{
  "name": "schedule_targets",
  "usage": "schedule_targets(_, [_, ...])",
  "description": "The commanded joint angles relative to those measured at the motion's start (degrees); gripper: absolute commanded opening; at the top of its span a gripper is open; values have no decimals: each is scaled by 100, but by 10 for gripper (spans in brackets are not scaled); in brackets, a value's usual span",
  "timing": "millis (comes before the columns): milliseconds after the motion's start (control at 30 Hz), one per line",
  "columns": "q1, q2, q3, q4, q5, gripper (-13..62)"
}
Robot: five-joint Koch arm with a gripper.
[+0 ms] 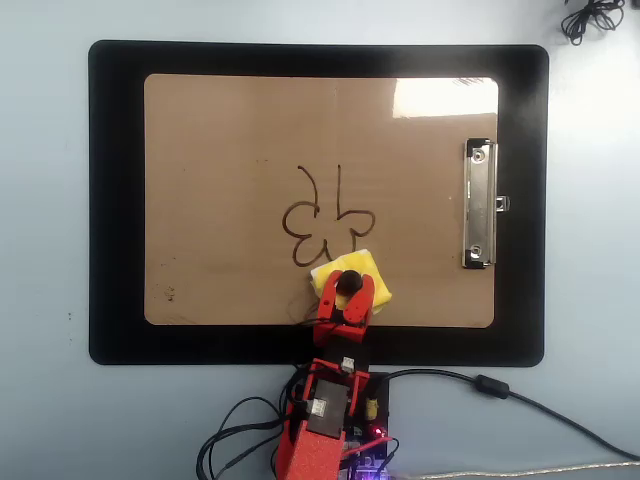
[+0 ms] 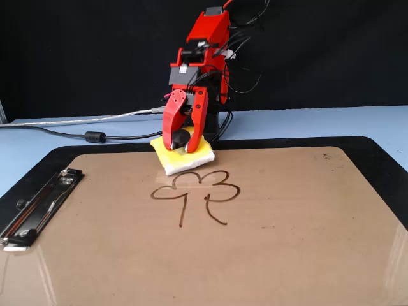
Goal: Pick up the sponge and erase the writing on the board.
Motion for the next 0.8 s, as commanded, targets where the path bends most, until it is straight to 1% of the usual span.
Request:
schedule_targets(0, [44,-360,18,-949,-114,-80])
schedule_targets(100, [44,-1591,-290,-1758,-123,-80])
schedule_targets(200, [26,-2839,-1327,-2048,-123,-80])
schedule_targets(300, [-9,-3832,-2364,-2048,-325,-80])
schedule_targets(400, [9,-4157,-2733,-2048,-501,-80])
schedule_targets(433, [26,-4087,-2654,-2004,-501,-80])
schedule_targets(500, [79,-3437,-1916,-1986,-466,-80])
schedule_targets(600, [141,-1907,-510,-1960,-457,-80])
schedule_targets(633, [141,-1222,0,-1934,-466,-80])
schedule_targets(667, [141,-826,290,-1934,-466,-80])
schedule_targets(733, [132,-220,747,-1942,-466,-80])
schedule_targets(767, [123,-264,765,-1960,-466,-80])
